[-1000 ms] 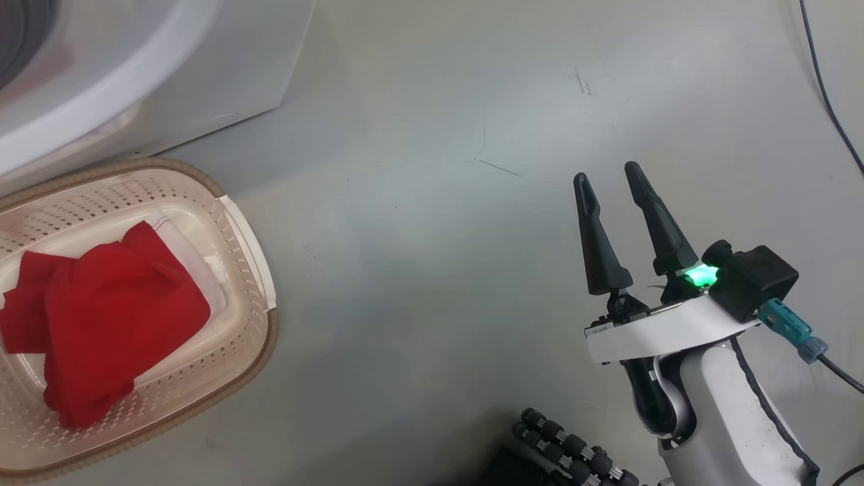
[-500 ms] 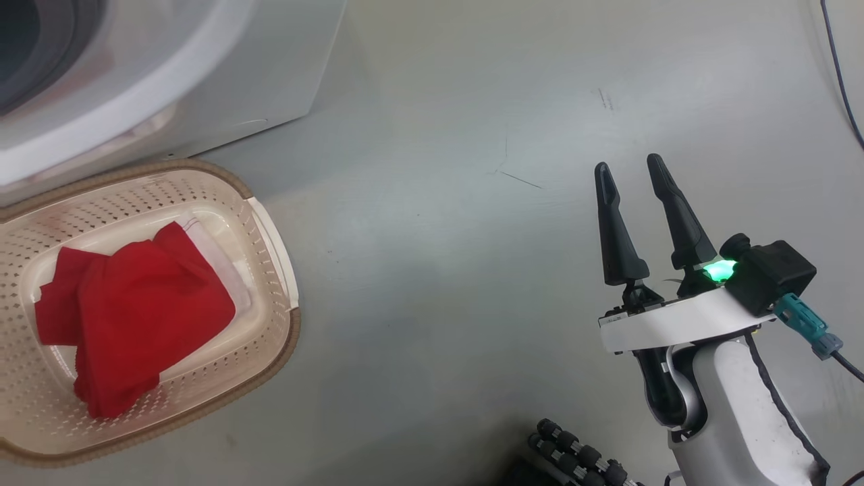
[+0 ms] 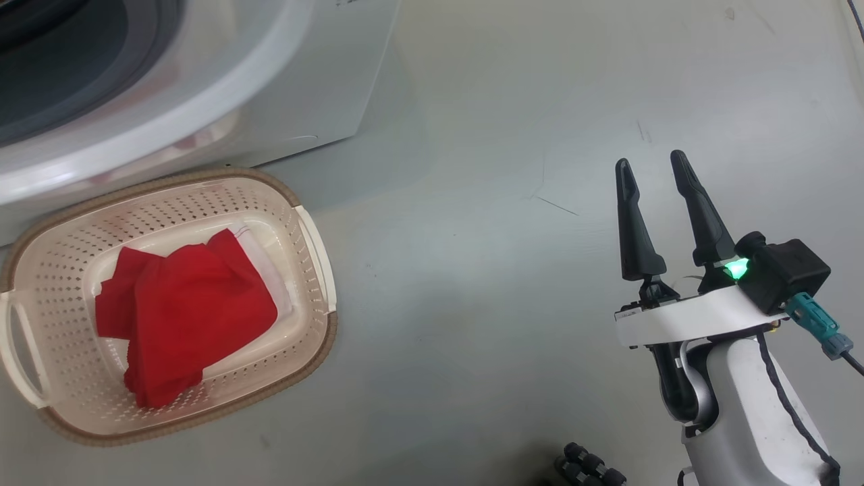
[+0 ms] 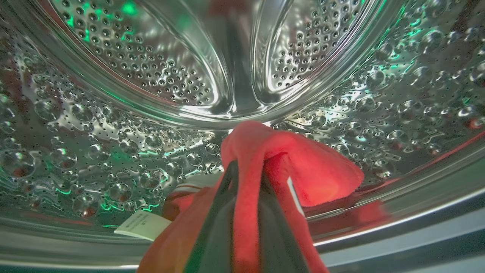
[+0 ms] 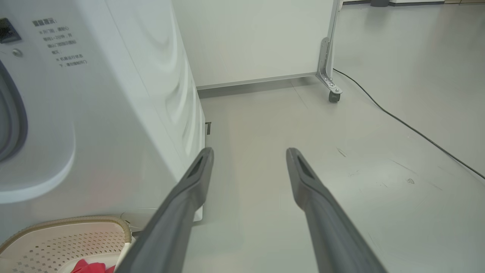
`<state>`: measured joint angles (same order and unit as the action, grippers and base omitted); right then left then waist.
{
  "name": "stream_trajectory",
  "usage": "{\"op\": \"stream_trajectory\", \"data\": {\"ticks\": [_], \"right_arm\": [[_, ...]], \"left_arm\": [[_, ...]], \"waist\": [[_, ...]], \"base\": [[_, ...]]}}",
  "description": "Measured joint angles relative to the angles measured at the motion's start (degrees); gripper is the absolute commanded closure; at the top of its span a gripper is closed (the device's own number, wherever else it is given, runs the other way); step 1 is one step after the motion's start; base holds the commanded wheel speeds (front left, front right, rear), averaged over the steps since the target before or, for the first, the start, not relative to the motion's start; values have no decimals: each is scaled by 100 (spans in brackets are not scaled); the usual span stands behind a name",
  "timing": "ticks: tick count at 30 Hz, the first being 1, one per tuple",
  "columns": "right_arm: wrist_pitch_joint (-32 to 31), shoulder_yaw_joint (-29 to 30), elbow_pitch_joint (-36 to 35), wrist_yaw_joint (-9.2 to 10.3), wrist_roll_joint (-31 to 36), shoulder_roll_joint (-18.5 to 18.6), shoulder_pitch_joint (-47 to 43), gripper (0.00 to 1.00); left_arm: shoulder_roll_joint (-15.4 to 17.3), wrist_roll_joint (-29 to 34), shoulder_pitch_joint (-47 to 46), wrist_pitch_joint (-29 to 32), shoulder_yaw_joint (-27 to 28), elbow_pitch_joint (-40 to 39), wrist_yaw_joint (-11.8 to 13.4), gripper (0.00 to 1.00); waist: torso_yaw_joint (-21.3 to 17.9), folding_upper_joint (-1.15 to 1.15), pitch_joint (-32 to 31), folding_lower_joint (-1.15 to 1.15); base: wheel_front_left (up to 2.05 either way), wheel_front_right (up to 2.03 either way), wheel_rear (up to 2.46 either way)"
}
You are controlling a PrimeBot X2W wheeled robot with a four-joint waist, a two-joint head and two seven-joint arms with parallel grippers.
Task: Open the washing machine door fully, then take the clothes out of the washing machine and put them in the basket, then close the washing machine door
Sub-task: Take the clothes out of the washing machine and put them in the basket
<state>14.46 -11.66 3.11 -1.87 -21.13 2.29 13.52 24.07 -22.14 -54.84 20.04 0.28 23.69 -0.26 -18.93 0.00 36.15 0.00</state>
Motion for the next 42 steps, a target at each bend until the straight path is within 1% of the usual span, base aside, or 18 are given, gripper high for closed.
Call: {"op": "stream_trajectory", "data": {"ticks": [4,8,10,13,21,25,31,34,37,42], "right_arm": [[0,62,16,-1,88,1,-20,0],[0,131,45,-5,165,1,-77,0],[0,149,69,-9,216,3,-127,0],[0,170,98,-52,276,4,-155,0],[0,203,182,-63,386,34,-397,0],[0,212,243,-104,416,66,-517,0],[0,230,322,-110,516,140,-712,0],[0,254,345,-110,568,177,-829,0],[0,270,369,-110,572,213,-967,0],[0,266,375,-110,616,226,-1170,0]], "left_arm": [[-192,-38,341,-504,86,-153,5,100],[-380,-66,755,-1001,148,-307,56,100],[-490,-66,986,-1251,168,-391,120,100],[-657,-68,1310,-1588,172,-495,155,100],[-1062,-52,2085,-2450,118,-870,200,100],[-1292,9,2492,-2806,-42,-1003,207,100],[-1597,49,3086,-3228,-231,-1209,224,100],[-1707,58,3340,-3299,-313,-1341,246,100],[-1767,119,3554,-3299,-419,-1468,246,100],[-1778,224,3859,-3300,-512,-1748,247,100]], "waist": [[130,0,-141,0],[259,0,-304,0],[319,0,-392,0],[405,0,-533,-1],[631,0,-929,0],[730,0,-1156,-1],[873,0,-1538,-1],[952,0,-1741,-1],[1042,0,-1940,-1],[1218,0,-2230,-1]], "base": [[0,0,0],[0,0,0],[0,0,0],[0,0,0],[0,0,0],[0,0,0],[0,0,0],[0,0,0],[0,0,0],[0,0,0]]}}
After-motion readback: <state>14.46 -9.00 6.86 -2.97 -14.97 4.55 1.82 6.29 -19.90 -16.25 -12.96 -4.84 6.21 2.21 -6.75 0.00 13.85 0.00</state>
